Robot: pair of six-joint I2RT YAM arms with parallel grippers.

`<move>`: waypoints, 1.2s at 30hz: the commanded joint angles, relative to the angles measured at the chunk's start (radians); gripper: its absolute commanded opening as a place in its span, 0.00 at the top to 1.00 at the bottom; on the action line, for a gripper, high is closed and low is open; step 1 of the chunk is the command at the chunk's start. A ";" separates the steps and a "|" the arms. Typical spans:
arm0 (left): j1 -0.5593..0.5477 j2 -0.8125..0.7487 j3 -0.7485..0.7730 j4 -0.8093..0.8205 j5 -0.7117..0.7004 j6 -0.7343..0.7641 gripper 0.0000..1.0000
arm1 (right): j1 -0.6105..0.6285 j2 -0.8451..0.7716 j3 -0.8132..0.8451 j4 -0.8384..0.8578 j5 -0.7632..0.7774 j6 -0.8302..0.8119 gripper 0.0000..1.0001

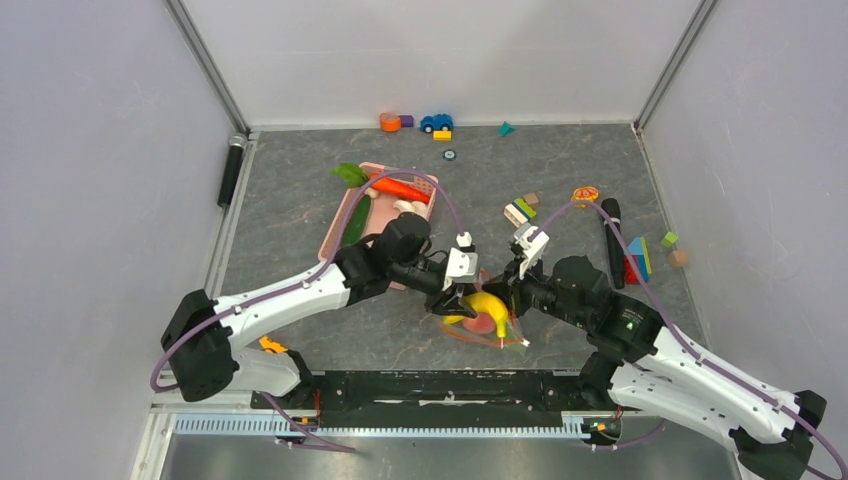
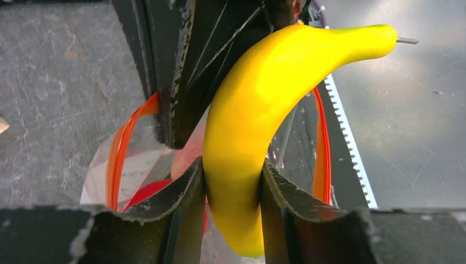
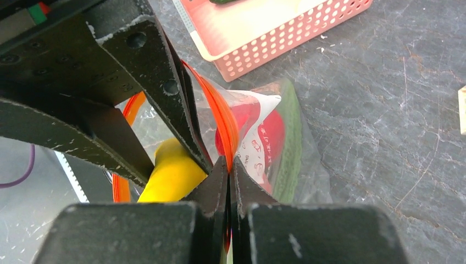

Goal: Place the food in the zip-top bag and seal the zipper
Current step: Place the fake fruit in the zipper food storage bag.

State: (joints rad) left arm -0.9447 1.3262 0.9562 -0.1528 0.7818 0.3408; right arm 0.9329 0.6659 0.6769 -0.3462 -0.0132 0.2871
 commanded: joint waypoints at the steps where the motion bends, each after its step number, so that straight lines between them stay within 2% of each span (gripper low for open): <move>1: -0.003 0.011 0.010 -0.037 -0.099 0.058 0.98 | 0.003 -0.014 0.068 0.034 -0.017 -0.001 1.00; 11: -0.006 0.049 0.033 -0.121 -0.255 0.053 0.97 | 0.003 0.005 0.144 -0.027 -0.012 -0.025 1.00; 22: -0.015 0.147 0.125 -0.180 -0.394 -0.034 0.89 | 0.003 0.000 0.162 -0.050 -0.006 -0.061 1.00; 25: -0.019 0.178 0.152 -0.194 -0.375 -0.049 0.87 | 0.004 -0.005 0.161 -0.050 -0.005 -0.069 1.00; 29: -0.032 0.174 0.169 -0.181 -0.338 -0.073 0.56 | 0.003 -0.004 0.161 -0.056 0.001 -0.075 1.00; 32: -0.046 0.127 0.166 -0.154 -0.314 -0.091 0.45 | 0.004 0.001 0.155 -0.061 0.007 -0.075 1.00; 34: -0.051 0.087 0.160 -0.127 -0.313 -0.119 0.32 | 0.003 0.003 0.150 -0.062 0.038 -0.071 1.00; 36: -0.052 0.045 0.149 -0.095 -0.305 -0.158 0.25 | 0.003 0.001 0.145 -0.062 0.059 -0.065 1.00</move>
State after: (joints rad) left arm -0.9905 1.4780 1.0859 -0.3248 0.4686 0.2745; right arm 0.9333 0.6838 0.7769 -0.4797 0.0181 0.2199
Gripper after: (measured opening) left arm 0.698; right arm 0.010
